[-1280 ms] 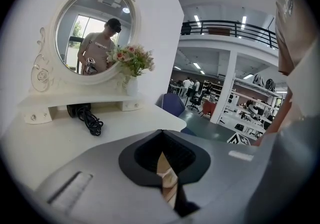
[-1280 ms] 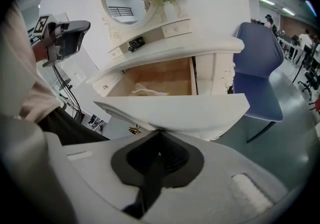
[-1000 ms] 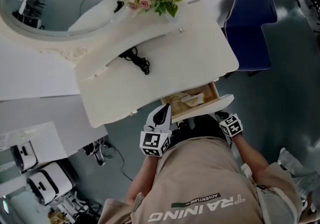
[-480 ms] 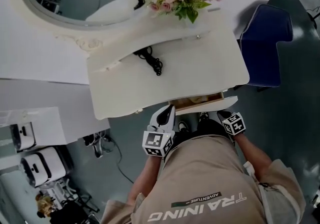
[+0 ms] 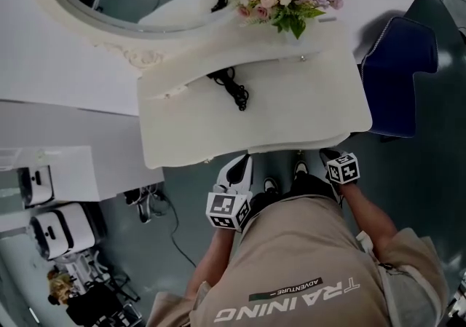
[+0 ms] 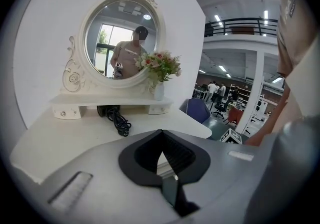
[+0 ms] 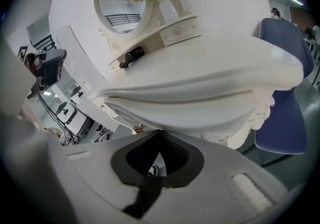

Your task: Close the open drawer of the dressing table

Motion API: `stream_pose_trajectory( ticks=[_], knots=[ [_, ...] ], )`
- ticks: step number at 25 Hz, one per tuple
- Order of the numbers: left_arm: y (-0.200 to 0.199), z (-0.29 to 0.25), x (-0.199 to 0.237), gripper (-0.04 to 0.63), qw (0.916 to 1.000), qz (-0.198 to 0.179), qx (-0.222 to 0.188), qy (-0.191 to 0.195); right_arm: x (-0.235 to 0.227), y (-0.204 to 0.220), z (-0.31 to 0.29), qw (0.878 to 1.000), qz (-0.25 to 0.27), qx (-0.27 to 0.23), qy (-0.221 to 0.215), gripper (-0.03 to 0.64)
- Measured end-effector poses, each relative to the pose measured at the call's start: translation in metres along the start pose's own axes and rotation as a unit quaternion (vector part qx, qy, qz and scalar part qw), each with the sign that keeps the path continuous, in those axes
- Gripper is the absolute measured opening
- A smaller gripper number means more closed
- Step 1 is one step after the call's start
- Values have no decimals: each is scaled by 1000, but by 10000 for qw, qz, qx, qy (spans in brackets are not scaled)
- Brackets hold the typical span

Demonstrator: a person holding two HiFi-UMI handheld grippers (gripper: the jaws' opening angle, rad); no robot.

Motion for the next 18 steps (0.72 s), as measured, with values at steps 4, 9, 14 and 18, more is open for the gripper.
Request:
stream_pose_trajectory(
  ticks=[4, 9, 14, 18],
  knots=[
    [-2, -1, 9, 18, 9999, 49, 7, -158, -4, -13, -5, 10000, -15, -52, 36, 3],
    [-10, -3, 16, 17, 9994, 118, -85, -305, -8, -20, -7, 10000, -22, -14, -37, 3],
    [-9, -8, 17, 17, 9988, 231, -147, -403, -11, -25, -10, 9999, -85, 18, -144, 3],
    [-8, -10, 14, 17, 9986, 315, -197, -384, -7, -30, -9, 9988, 220, 181, -387, 3]
  ],
)
Point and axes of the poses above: the fingertips, and each gripper's own axes: z backward along the fingers, x to its left, y out of its underside, the point moved 7 cm from there along z, backward along the fingers, and after that the axes turned 1 degree about x, right-handed, at the moved point
